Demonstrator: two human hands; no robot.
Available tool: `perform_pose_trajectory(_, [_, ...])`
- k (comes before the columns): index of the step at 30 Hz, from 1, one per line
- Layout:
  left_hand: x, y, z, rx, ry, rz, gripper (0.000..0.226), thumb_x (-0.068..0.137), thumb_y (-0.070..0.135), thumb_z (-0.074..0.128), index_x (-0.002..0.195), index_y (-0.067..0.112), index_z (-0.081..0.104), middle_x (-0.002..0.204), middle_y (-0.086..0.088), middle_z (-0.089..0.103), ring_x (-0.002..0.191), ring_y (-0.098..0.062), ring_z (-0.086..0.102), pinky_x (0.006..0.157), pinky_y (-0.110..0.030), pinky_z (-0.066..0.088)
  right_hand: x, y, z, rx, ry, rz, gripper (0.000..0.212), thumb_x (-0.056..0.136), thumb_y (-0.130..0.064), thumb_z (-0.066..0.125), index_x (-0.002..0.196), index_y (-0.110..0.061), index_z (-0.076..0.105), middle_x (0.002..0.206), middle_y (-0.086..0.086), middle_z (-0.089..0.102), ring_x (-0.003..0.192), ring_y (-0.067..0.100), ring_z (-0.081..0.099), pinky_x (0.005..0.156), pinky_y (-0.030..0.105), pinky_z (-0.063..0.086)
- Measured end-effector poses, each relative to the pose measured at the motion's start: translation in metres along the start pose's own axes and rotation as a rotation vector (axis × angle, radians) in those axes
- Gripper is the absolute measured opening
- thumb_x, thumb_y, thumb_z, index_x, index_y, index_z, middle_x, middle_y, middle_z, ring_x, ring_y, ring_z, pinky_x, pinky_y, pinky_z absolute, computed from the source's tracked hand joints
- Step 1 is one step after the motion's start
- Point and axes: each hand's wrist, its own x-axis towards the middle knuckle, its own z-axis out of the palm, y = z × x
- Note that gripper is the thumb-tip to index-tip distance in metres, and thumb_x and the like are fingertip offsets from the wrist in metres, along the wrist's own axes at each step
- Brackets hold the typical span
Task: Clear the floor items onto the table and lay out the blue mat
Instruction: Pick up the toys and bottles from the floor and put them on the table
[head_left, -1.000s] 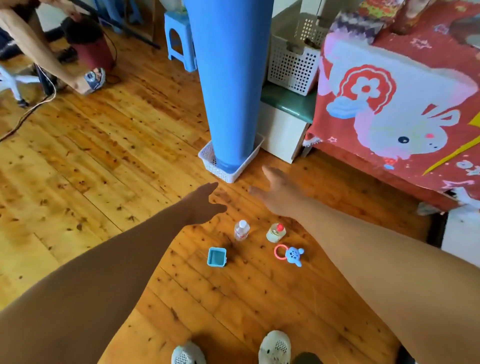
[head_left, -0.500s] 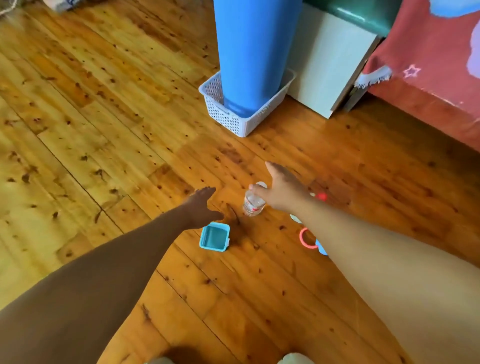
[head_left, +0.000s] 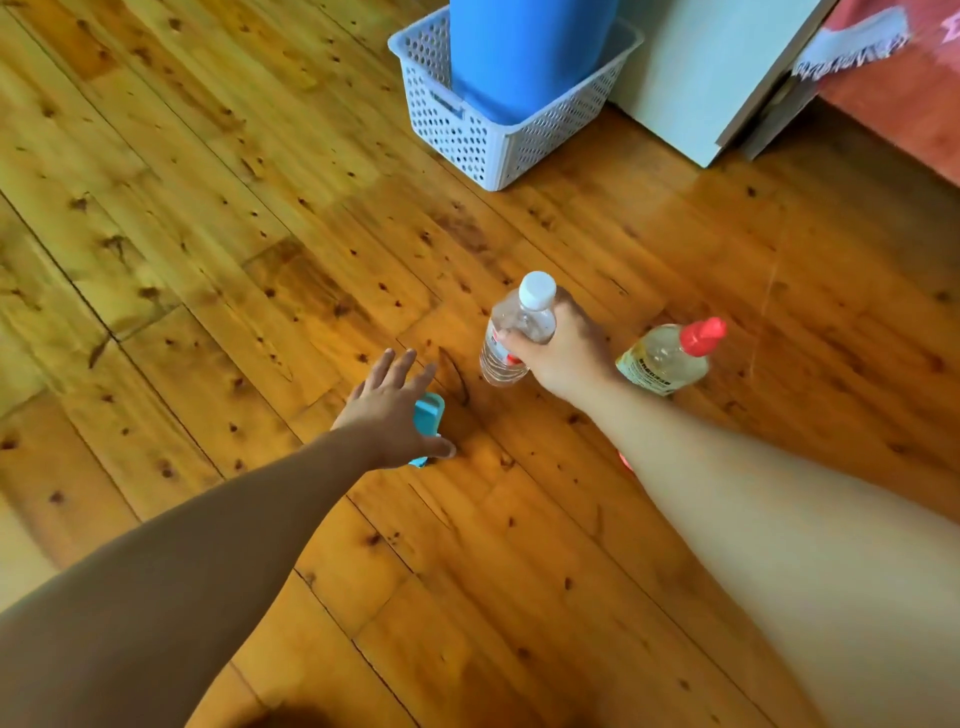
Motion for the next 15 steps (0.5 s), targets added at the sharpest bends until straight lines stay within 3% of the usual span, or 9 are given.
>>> perform_pose_trajectory(5, [-0.01, -0.001, -0.004, 0.018, 0.011, -0.005, 0.108, 0.057, 0.076, 0.061, 0.144, 0.04, 0.006, 0.157, 0.008, -0.007, 0.144, -0.018, -0.015, 0.115, -0.05, 0.01, 0.002, 0.001, 0.006, 0.03, 0.005, 0.041, 0.07, 0.069, -0.052, 0.073, 0.128, -0.029, 0.042, 0.115, -0.012, 0.051, 0.099, 0.008, 0.045, 0.083, 0.027, 0.039])
perform_pose_trajectory(9, [-0.022, -0.007, -0.006, 0.019, -0.034, 0.031, 0.113, 0.055, 0.074, 0.065, 0.143, 0.041, 0.002, 0.156, 0.01, -0.009, 0.144, -0.02, -0.013, 0.114, -0.05, 0.015, 0.002, -0.001, 0.01, 0.065, 0.012, 0.054, 0.076, 0.068, -0.044, 0.078, 0.131, -0.026, 0.04, 0.12, -0.009, 0.05, 0.103, 0.008, 0.046, 0.084, 0.026, 0.039])
perform_pose_trajectory(15, [-0.031, -0.011, 0.0, -0.025, 0.009, 0.056, 0.11, 0.058, 0.054, 0.075, 0.143, 0.038, 0.007, 0.149, 0.006, 0.013, 0.139, -0.021, 0.007, 0.107, -0.043, 0.034, 0.001, -0.002, 0.014, 0.092, 0.043, 0.073, 0.071, 0.073, -0.034, 0.076, 0.133, -0.023, 0.04, 0.126, -0.001, 0.052, 0.11, 0.015, 0.05, 0.087, 0.029, 0.043])
